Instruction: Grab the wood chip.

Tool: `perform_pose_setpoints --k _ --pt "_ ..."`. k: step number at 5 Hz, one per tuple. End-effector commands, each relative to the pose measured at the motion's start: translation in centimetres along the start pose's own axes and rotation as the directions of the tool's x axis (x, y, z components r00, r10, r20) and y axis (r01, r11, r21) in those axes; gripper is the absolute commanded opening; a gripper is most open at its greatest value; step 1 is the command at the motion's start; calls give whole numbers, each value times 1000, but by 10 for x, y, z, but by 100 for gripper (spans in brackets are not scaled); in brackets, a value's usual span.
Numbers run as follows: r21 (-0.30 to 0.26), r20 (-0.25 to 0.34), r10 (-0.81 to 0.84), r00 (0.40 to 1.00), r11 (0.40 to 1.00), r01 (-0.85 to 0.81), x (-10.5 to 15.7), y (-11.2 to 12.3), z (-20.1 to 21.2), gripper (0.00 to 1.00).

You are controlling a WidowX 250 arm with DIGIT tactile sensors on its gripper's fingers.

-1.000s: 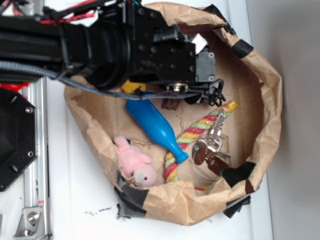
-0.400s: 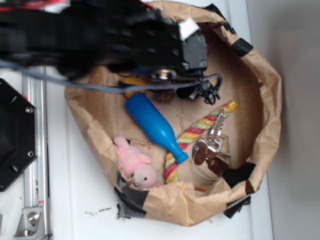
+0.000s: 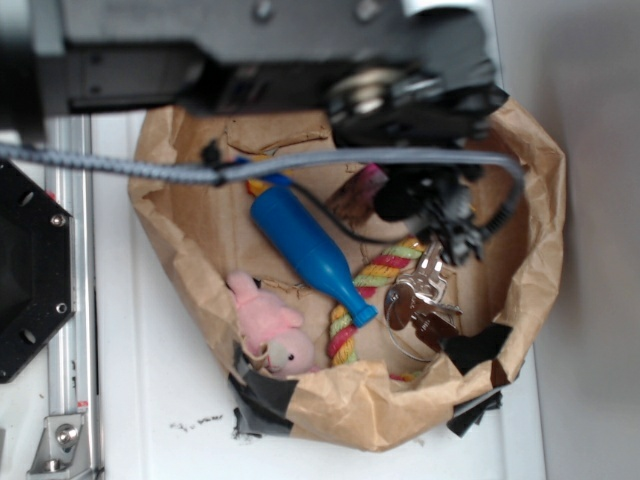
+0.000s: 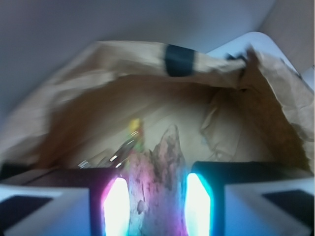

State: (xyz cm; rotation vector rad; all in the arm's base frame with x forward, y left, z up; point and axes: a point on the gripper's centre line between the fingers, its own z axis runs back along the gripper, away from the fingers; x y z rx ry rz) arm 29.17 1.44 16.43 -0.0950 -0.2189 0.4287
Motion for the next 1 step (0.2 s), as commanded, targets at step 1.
perform_pose_setpoints --k 1 --pt "-44 -16 -98 995 994 97 3 -20 17 0"
